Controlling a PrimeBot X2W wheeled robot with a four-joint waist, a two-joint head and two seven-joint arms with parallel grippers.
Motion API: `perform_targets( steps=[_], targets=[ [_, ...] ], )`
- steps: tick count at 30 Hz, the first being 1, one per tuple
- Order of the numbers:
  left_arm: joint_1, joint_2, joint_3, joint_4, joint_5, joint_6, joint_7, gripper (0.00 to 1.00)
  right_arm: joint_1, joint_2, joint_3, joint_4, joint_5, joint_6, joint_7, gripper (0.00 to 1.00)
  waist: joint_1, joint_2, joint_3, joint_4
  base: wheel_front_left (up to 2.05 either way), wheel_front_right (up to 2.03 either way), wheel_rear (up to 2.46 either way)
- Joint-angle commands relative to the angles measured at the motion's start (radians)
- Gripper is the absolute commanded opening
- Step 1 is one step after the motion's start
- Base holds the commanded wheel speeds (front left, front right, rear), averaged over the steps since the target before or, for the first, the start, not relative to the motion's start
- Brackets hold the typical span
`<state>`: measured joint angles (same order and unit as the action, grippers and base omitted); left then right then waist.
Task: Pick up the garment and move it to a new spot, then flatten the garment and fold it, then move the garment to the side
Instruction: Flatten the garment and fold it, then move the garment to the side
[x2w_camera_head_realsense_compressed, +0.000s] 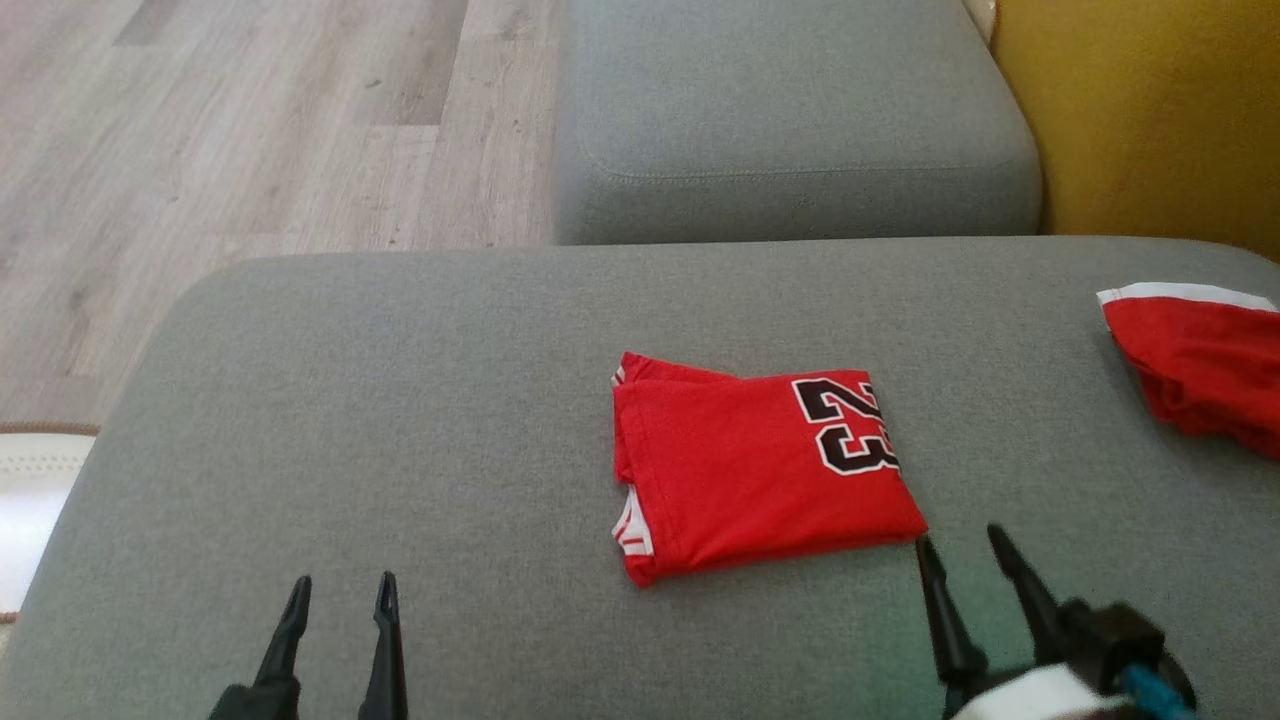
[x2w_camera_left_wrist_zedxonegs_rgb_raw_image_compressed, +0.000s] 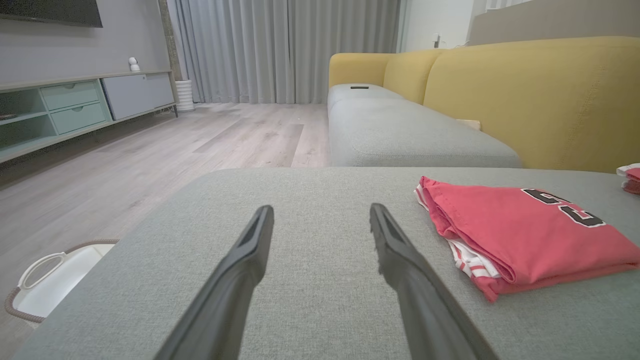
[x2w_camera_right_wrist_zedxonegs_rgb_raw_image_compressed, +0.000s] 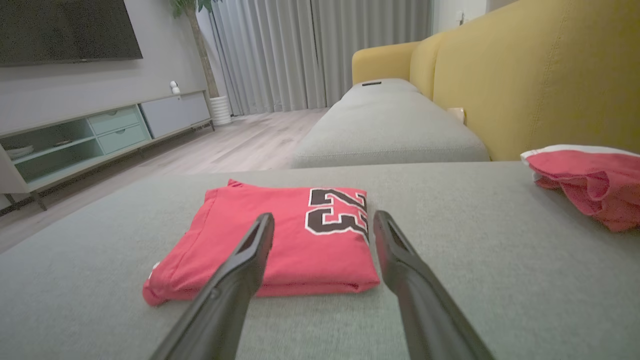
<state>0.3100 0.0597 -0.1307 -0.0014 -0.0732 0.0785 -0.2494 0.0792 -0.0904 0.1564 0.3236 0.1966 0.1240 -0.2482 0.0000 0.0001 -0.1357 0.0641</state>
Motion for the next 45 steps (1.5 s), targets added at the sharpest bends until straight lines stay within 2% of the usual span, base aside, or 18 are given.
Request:
perform_targets(
  steps=[1, 9, 45],
  targets=[
    [-0.028, -0.007, 0.037, -0.036, 0.016, -0.002, -0.012, 1.00, -0.002, 0.006, 0.012, -0.050, -0.019, 0.007, -0.013, 1.00, 0.0000, -0.0001, -0.004, -0.003, 0.00, 0.00, 0.00],
    [-0.023, -0.008, 0.038, -0.031, 0.031, -0.008, -0.012, 1.00, 0.056, 0.029, -0.001, -0.073, -0.043, 0.007, -0.013, 1.00, 0.0000, -0.0001, -0.015, -0.008, 0.00, 0.00, 0.00],
    [-0.033, -0.009, 0.011, -0.017, 0.060, -0.022, -0.012, 1.00, 0.061, 0.038, -0.005, -0.077, -0.063, 0.007, -0.014, 1.00, 0.0000, -0.0001, 0.020, 0.023, 0.00, 0.00, 0.00]
  ],
)
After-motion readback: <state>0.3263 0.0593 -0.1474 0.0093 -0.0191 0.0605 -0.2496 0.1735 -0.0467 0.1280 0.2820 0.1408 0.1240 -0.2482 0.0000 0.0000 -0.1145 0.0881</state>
